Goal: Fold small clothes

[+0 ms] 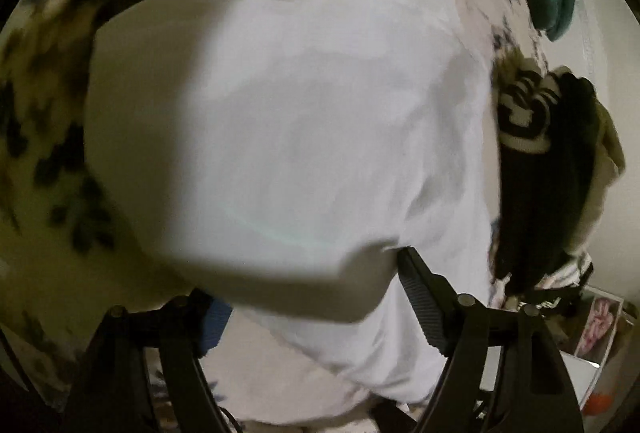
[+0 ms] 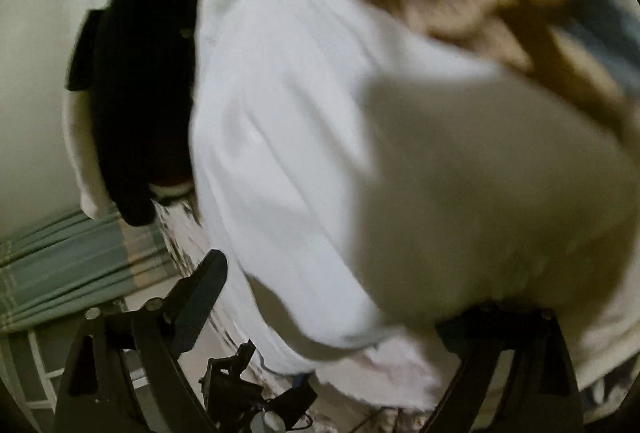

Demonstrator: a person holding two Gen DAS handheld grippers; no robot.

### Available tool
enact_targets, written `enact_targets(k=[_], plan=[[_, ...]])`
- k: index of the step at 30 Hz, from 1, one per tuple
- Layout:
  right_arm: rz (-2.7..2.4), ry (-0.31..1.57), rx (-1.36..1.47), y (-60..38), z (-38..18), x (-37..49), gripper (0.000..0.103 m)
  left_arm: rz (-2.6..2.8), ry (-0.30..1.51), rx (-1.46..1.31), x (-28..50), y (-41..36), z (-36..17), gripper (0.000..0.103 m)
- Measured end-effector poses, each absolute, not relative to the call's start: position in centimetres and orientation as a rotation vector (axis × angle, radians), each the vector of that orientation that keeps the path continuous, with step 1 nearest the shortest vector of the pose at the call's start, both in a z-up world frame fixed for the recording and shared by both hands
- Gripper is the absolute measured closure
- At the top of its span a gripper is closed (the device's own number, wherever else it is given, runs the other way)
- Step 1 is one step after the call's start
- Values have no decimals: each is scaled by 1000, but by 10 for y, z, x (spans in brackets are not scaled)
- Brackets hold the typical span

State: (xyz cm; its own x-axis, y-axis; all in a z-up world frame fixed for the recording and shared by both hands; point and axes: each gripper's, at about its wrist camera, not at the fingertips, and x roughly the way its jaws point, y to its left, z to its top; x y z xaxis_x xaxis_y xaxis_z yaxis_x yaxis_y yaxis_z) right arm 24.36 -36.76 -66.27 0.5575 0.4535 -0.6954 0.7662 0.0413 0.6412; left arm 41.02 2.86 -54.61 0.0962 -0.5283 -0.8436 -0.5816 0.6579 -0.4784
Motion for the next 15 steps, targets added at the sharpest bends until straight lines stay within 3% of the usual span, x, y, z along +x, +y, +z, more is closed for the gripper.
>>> enact_targets(k=[2, 3, 4, 5, 8, 9, 10, 11, 12, 14, 15], plan=[[-379, 1068, 1520, -375, -656, 241, 83, 63, 1519, -964, 411, 30, -543, 29], [-388, 1061, 1529, -377, -656, 238, 85, 73, 1488, -953, 410, 32, -537, 45], [-403, 1053, 1540, -380, -656, 235, 86, 80, 1452, -921, 411, 33, -530, 70], [-420, 1054, 1537, -381, -655, 233, 86, 78, 1422, -895, 411, 36, -522, 77], [-395, 1040, 1521, -378, -649, 233, 86, 34, 1387, -909, 415, 36, -521, 78], [-376, 1045, 1510, -378, -648, 236, 82, 17, 1380, -937, 415, 36, -524, 74], [-359, 1062, 1500, -376, -648, 238, 76, 5, 1381, -964, 416, 38, -529, 57], [-338, 1084, 1505, -376, -650, 240, 58, -8, 1383, -990, 417, 41, -535, 48], [-318, 1089, 1523, -375, -654, 243, 46, -30, 1369, -1027, 419, 41, -541, 44], [-285, 1070, 1572, -369, -661, 244, 44, -22, 1345, -1017, 424, 37, -545, 46], [-287, 1074, 1577, -369, -666, 249, 44, -10, 1323, -1005, 423, 37, -543, 54]])
